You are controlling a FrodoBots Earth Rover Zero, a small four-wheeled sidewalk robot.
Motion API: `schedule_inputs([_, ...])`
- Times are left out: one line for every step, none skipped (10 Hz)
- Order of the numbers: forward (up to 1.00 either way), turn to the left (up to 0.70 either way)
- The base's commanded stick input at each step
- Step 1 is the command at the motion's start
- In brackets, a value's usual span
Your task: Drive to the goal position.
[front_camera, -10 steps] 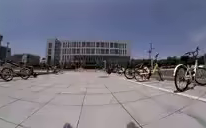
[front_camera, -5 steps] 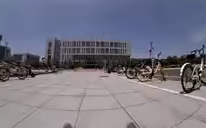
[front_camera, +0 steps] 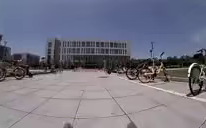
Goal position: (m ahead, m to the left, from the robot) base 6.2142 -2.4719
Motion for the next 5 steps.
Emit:
schedule_inputs([0.45, 0.03])
schedule_inputs([0.45, 0.03])
schedule_inputs([0.45, 0.03])
schedule_inputs([0.45, 0.03])
schedule_inputs([0.45, 0.03])
